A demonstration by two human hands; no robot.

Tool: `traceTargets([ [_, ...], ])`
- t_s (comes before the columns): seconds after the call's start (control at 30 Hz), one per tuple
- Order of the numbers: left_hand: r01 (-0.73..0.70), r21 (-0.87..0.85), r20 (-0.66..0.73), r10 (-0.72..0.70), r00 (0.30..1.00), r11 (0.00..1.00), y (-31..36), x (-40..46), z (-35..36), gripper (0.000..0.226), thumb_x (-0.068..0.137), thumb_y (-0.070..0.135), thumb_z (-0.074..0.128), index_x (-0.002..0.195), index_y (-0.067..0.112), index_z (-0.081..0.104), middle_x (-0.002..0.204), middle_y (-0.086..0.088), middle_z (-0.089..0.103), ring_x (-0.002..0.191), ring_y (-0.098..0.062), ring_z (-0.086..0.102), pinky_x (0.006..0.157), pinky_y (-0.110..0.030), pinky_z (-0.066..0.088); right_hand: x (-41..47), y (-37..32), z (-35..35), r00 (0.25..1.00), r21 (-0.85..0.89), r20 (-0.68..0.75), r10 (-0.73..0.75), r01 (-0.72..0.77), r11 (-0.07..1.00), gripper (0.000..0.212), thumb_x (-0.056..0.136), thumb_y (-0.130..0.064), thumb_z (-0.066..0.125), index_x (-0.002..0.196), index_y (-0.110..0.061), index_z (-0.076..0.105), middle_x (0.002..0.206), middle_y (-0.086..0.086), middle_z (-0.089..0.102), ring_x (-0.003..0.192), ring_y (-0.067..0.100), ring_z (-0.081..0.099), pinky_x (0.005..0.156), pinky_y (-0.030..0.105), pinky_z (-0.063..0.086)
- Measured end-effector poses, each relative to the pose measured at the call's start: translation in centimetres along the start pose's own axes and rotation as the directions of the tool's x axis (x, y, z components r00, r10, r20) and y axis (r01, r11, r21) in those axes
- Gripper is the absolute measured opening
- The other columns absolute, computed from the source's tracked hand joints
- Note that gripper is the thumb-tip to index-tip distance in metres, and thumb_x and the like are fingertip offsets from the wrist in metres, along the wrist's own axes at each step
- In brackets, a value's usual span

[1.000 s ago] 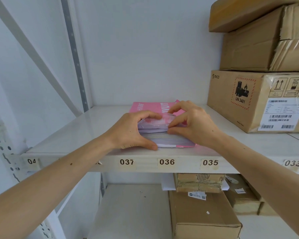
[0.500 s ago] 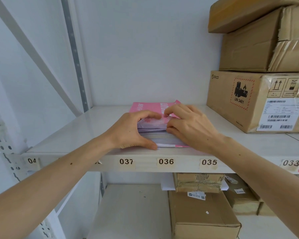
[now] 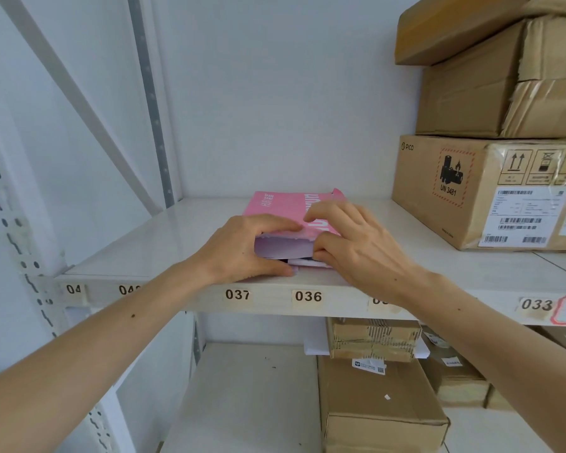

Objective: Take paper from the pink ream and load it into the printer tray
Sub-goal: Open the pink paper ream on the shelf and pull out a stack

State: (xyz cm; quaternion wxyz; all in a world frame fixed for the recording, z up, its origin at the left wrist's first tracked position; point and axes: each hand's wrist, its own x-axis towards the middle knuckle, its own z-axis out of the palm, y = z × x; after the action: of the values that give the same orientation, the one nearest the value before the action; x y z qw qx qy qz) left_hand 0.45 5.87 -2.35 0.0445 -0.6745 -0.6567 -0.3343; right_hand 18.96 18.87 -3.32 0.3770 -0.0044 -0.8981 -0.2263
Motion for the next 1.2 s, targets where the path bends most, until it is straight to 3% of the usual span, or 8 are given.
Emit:
traceTargets([
  [0.23,0.015,-0.218,-0.015,-0.018,1.0,0.976,1.5,-3.8,-1.8,0.023,0.071,0.027,0.082,0.093,0.024,0.079,0.127,0.017,0.063,0.122,0.006,0.053,0.103,-0.013,0.036,-0.8,-2.3,-1.8,1.0,0.026,-0.015,0.006,-0.005,1.0,0.021,0.09,-0.021,0.059,0.076,-0.008,0.067,0.116,0.009,0.064,0.111,0.026,0.051,0.091,0.035,0.038],
  [0.43,0.155,-0.411,-0.202,-0.256,0.945,0.898,1.0,-4.8,-1.7,0.023,0.09,0.029,0.063,0.112,0.027,0.071,0.115,0.018,0.069,0.105,0.002,0.062,0.1,-0.022,0.042,-1.4,-3.1,-2.4,0.997,0.081,0.011,0.076,-0.077,0.994,0.028,0.093,-0.024,0.048,0.078,-0.01,0.068,0.09,0.003,0.068,0.082,0.027,0.063,0.068,0.041,0.051],
  [0.57,0.25,-0.476,-0.251,-0.402,0.881,0.843,1.0,-5.8,-1.7,0.026,0.092,0.04,0.058,0.116,0.035,0.064,0.118,0.018,0.063,0.117,-0.003,0.053,0.092,-0.023,0.041,-2.4,-4.1,-3.5,0.985,0.172,0.059,0.165,-0.172,0.97,0.032,0.093,-0.029,0.044,0.079,-0.01,0.066,0.081,0.001,0.069,0.073,0.025,0.063,0.064,0.036,0.051],
  [0.77,0.355,-0.643,-0.258,-0.629,0.734,0.678,3.3,-8.9,-0.9,0.03,0.097,0.042,0.044,0.073,0.024,0.041,0.082,-0.003,0.044,0.073,-0.018,0.042,0.065,-0.025,0.037,-4.1,-7.4,-5.4,0.969,0.222,0.059,0.241,-0.248,0.943,0.032,0.092,-0.027,0.044,0.082,-0.008,0.067,0.082,0.001,0.072,0.068,0.023,0.065,0.066,0.027,0.044],
  [0.9,0.512,-0.766,-0.008,-0.803,0.596,0.388,3.9,-10.2,-1.0,0.038,0.097,0.045,0.043,0.078,0.014,0.052,0.068,-0.006,0.051,0.06,-0.02,0.05,0.059,-0.028,0.046,-5.3,-9.0,-6.6,0.962,0.241,0.1,0.256,-0.272,0.931,0.034,0.092,-0.029,0.042,0.083,-0.007,0.067,0.084,0.001,0.072,0.067,0.023,0.065,0.068,0.024,0.038],
  [1.03,0.572,-0.82,0.423,-0.66,0.62,0.013,3.8,-10.8,-1.2,0.037,0.095,0.036,0.055,0.114,0.005,0.062,0.096,-0.011,0.064,0.096,-0.031,0.063,0.091,-0.044,0.054,-6.3,-9.8,-8.0,0.949,0.307,0.189,0.254,-0.303,0.902,0.037,0.094,-0.034,0.039,0.087,-0.01,0.066,0.087,-0.001,0.07,0.069,0.022,0.063,0.068,0.031,0.047],
  [1.1,0.59,-0.807,0.486,-0.611,0.625,-0.038,3.8,-11.0,-1.3,0.033,0.097,0.033,0.05,0.113,0.007,0.061,0.102,-0.012,0.067,0.105,-0.033,0.062,0.09,-0.046,0.054,-6.9,-10.0,-8.6,0.945,0.334,0.22,0.24,-0.304,0.892,0.035,0.095,-0.036,0.039,0.09,-0.013,0.065,0.09,-0.004,0.068,0.073,0.02,0.062,0.069,0.034,0.049],
  [1.2,0.643,-0.766,0.507,-0.623,0.595,-0.009,4.0,-10.8,-0.6,0.023,0.098,0.022,0.049,0.114,0.009,0.059,0.087,-0.006,0.073,0.081,-0.022,0.071,0.07,-0.031,0.06,-7.6,-10.0,-9.2,0.94,0.358,0.265,0.213,-0.301,0.884,0.034,0.096,-0.037,0.039,0.093,-0.015,0.065,0.092,-0.006,0.067,0.077,0.018,0.062,0.073,0.036,0.049],
])
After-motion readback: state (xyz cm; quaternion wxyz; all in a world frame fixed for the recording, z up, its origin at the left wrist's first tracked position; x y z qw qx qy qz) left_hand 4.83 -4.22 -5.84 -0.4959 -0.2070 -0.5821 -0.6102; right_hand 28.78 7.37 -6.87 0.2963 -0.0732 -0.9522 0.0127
